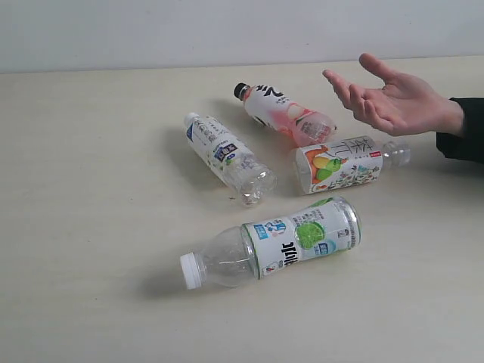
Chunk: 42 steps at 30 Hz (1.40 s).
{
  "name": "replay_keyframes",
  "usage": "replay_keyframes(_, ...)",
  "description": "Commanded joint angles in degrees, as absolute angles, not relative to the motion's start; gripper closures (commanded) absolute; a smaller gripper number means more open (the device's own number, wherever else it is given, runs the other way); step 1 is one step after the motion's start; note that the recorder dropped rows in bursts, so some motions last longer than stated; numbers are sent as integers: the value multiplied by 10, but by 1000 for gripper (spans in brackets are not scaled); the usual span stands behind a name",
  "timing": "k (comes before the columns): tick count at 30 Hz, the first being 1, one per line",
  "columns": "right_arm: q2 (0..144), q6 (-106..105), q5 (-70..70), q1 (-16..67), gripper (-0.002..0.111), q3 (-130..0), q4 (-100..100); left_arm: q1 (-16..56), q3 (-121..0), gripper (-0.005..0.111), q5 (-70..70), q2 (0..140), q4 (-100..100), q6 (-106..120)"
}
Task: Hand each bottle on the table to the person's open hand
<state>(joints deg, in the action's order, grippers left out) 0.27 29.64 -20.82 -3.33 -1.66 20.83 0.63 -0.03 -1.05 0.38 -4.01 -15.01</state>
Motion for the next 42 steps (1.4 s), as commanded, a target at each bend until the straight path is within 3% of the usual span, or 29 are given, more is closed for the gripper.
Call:
replay_keyframes(1, 29, 277, -181, -37, 108, -76, 210, 6, 0, 101, -8, 0, -41, -150)
replay_keyframes(8, 215, -7, 100, -37, 108, -254, 183, 6, 0, 101, -8, 0, -41, -150)
replay_keyframes(14, 381, -126, 352, -37, 108, -404, 182, 6, 0, 101, -8, 0, -41, -150)
replay_keyframes(23, 536, -347, 585, -9, 108, -512, 331, 6, 0, 101, -8, 0, -41, -150)
replay_keyframes(26, 580, -419, 626, 50, 103, -519, 345, 6, 0, 101, -8, 0, -41, -150)
replay_keyframes(32, 629, -502, 621, 180, 69, -518, 286, 6, 0, 101, -8, 0, -41, -150)
replay_keyframes(38, 648, -537, 565, 248, 68, -518, 280, 6, 0, 101, -8, 0, -41, -150)
replay_keyframes(42, 664, -569, 528, 284, 57, -518, 280, 6, 0, 101, -8, 0, -41, -150)
